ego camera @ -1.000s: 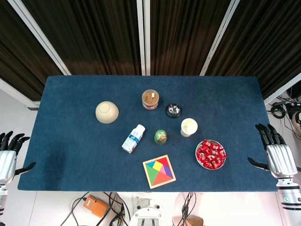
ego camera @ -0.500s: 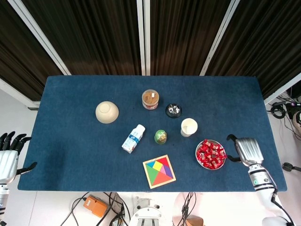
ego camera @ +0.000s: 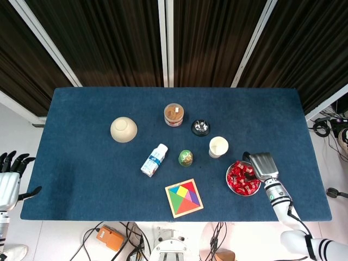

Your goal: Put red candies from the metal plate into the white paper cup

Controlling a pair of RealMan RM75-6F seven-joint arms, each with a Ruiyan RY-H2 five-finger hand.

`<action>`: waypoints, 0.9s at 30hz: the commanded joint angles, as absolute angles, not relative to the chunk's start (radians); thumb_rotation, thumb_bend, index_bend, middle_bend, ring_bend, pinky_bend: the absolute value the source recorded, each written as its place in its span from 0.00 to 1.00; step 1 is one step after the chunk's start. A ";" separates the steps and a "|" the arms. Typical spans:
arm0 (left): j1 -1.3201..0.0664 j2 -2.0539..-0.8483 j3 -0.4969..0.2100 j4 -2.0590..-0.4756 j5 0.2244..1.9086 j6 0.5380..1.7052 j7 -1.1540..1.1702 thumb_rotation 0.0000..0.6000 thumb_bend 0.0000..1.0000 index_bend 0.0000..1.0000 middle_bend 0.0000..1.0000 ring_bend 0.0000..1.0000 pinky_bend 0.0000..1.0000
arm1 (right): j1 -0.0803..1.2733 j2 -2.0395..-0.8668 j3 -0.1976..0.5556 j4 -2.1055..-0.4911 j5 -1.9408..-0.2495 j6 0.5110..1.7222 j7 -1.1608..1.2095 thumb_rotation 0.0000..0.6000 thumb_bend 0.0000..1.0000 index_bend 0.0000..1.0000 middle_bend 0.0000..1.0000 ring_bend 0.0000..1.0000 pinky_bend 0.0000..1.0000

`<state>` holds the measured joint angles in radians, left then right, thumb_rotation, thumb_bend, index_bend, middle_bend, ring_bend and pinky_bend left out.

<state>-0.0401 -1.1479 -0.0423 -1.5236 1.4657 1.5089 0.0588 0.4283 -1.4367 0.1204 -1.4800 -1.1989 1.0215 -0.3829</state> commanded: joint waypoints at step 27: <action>-0.037 -1.145 -0.043 -1.519 1.457 1.506 0.055 1.00 0.00 0.23 0.16 0.04 0.00 | 0.463 -1.447 0.099 -1.450 -1.245 1.058 -0.354 1.00 0.68 0.61 0.94 1.00 1.00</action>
<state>-0.0370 -1.1452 -0.0435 -1.5194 1.4572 1.5067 0.0553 0.4696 -1.4603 0.1009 -1.4347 -1.2323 1.0425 -0.3602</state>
